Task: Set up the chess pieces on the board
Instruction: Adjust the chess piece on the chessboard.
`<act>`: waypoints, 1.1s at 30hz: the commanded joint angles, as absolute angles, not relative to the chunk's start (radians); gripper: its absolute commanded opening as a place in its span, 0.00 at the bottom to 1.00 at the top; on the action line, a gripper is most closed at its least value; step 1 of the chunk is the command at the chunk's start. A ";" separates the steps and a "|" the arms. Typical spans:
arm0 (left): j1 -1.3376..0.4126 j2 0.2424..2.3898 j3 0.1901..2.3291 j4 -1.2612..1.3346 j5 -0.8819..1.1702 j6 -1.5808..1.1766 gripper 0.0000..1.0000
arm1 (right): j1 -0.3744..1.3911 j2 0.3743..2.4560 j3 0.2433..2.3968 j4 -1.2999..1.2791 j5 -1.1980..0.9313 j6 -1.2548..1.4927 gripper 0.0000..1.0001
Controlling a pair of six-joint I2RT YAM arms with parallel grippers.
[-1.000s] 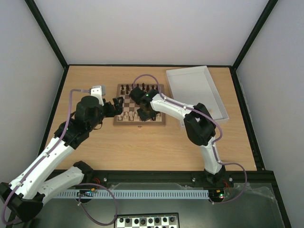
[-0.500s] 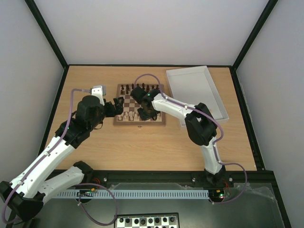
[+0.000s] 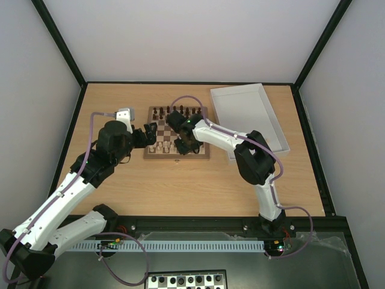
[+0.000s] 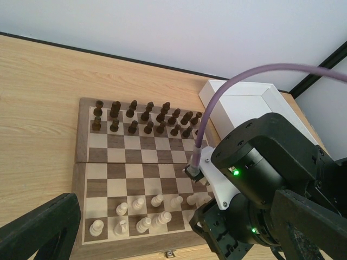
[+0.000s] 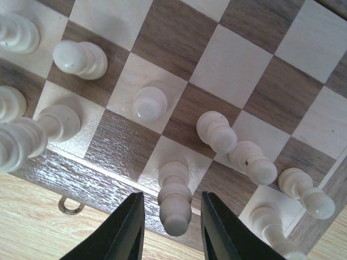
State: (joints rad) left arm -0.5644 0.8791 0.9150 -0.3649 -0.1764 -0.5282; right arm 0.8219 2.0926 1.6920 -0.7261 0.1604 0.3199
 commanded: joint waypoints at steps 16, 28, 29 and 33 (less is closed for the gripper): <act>-0.559 0.880 0.908 -0.352 -0.170 -0.535 0.99 | 0.820 1.908 1.693 -0.763 0.226 0.326 0.97; -0.558 0.961 0.925 -0.280 -0.137 -0.495 1.00 | 0.403 1.584 1.426 -0.589 0.317 0.374 0.94; -0.558 0.973 0.930 -0.276 -0.126 -0.493 1.00 | 0.372 1.579 1.395 -0.578 0.337 0.377 0.89; -0.558 1.017 0.936 -0.270 -0.077 -0.478 1.00 | 0.278 1.629 1.313 -0.568 0.321 0.391 0.74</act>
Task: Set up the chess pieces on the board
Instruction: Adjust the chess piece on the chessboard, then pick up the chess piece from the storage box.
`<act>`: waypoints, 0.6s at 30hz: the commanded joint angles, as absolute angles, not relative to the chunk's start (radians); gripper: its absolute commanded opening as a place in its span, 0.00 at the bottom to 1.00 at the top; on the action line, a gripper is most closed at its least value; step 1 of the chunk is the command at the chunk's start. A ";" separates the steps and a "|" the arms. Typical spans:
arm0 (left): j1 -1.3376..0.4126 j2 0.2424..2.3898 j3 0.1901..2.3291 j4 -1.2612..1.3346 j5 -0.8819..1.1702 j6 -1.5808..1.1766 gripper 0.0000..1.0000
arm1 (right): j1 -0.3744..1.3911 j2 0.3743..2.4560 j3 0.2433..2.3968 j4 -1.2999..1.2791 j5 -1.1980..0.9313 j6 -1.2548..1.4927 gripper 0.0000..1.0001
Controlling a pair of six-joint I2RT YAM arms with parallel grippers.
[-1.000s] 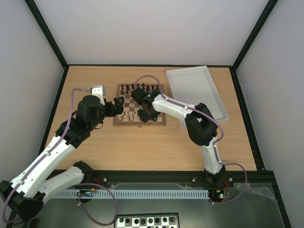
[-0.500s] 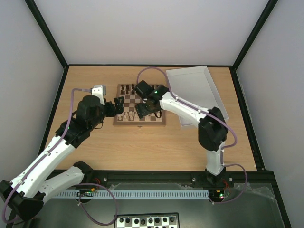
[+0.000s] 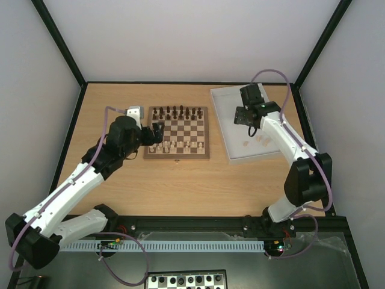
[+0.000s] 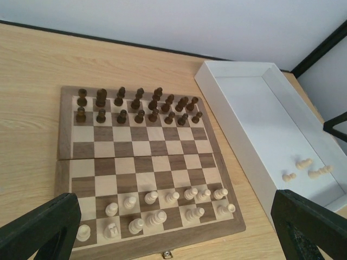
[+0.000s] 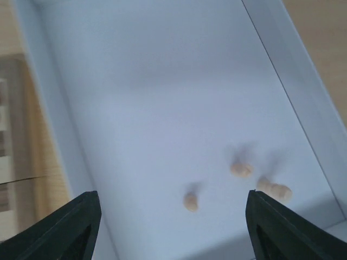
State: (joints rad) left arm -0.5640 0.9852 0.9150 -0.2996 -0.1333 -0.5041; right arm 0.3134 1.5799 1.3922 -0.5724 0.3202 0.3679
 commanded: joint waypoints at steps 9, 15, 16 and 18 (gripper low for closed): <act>-0.554 1.034 0.922 -0.265 -0.039 -0.471 1.00 | 0.239 1.776 1.234 -0.505 0.239 0.416 0.56; -0.540 1.043 0.910 -0.258 -0.038 -0.473 1.00 | 0.238 1.768 1.184 -0.468 0.220 0.417 0.54; -0.538 1.045 0.906 -0.257 -0.037 -0.474 0.99 | 0.238 1.761 1.176 -0.464 0.226 0.417 0.55; -0.531 1.051 0.902 -0.253 -0.035 -0.475 0.99 | 0.239 1.741 1.160 -0.454 0.230 0.418 0.56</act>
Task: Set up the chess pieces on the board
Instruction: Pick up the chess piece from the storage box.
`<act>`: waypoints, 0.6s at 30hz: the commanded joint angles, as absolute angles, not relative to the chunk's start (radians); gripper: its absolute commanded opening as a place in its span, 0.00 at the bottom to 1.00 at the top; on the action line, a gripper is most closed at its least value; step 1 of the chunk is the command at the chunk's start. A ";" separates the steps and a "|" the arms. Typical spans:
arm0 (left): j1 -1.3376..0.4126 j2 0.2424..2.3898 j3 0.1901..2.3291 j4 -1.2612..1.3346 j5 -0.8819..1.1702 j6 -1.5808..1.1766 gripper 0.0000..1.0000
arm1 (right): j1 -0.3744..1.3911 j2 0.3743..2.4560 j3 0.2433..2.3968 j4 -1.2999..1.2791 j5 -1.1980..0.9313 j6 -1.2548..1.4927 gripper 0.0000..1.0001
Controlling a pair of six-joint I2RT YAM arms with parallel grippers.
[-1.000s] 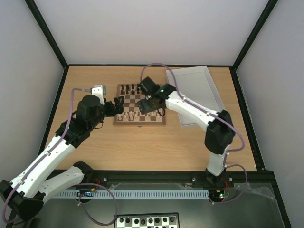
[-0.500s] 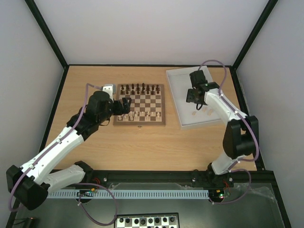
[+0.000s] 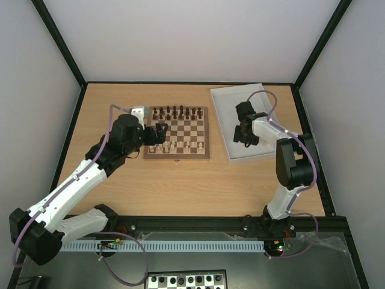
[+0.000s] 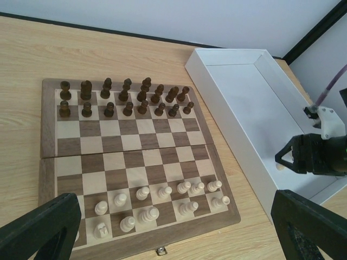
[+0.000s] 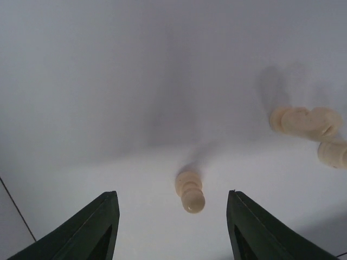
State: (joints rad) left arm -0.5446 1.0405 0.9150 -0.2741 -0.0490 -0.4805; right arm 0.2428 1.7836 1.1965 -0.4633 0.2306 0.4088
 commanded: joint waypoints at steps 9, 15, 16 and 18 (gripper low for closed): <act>-0.511 1.068 0.901 -0.236 -0.025 -0.477 0.99 | 0.239 1.663 1.136 -0.433 0.213 0.419 0.61; -0.507 1.061 0.911 -0.232 -0.030 -0.474 0.99 | 0.238 1.648 1.138 -0.421 0.177 0.415 0.70; -0.506 1.056 0.912 -0.232 -0.032 -0.474 1.00 | 0.238 1.644 1.140 -0.419 0.172 0.414 0.72; -0.505 1.047 0.913 -0.232 -0.036 -0.474 0.99 | 0.239 1.639 1.146 -0.420 0.168 0.413 0.76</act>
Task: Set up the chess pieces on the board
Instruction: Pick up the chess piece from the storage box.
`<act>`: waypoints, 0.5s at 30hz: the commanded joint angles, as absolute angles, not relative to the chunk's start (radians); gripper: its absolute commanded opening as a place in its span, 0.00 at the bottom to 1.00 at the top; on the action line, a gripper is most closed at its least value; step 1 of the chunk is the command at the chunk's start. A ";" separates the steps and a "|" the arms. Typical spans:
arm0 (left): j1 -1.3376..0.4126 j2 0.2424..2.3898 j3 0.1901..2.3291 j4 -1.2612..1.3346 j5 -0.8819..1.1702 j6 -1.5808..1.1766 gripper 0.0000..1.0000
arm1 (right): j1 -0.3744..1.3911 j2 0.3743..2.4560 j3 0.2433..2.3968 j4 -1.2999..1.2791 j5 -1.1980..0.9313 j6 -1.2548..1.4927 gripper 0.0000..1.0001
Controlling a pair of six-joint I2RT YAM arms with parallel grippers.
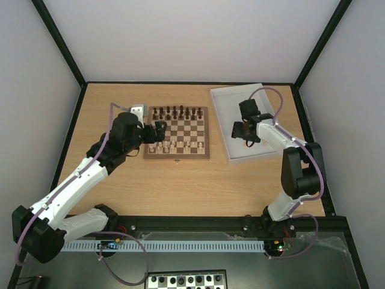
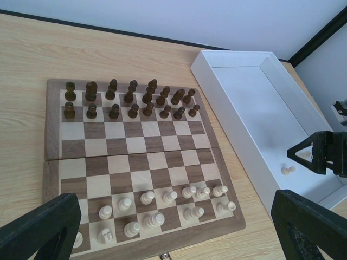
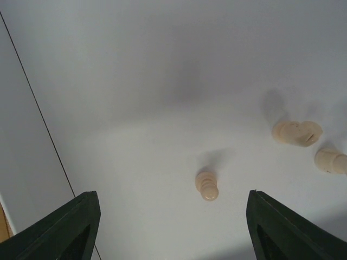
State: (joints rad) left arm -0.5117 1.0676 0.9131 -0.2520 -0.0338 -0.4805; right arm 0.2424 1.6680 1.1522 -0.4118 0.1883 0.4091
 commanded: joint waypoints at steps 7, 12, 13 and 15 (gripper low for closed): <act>-0.505 1.032 0.913 -0.235 -0.040 -0.472 0.99 | 0.238 1.632 1.147 -0.419 0.153 0.410 0.79; -0.505 1.025 0.914 -0.235 -0.041 -0.471 1.00 | 0.238 1.632 1.147 -0.416 0.144 0.408 0.88; -0.505 1.023 0.913 -0.235 -0.042 -0.471 0.99 | 0.238 1.633 1.145 -0.416 0.142 0.408 0.92; -0.504 1.021 0.913 -0.235 -0.044 -0.469 0.99 | 0.239 1.633 1.143 -0.413 0.137 0.409 0.99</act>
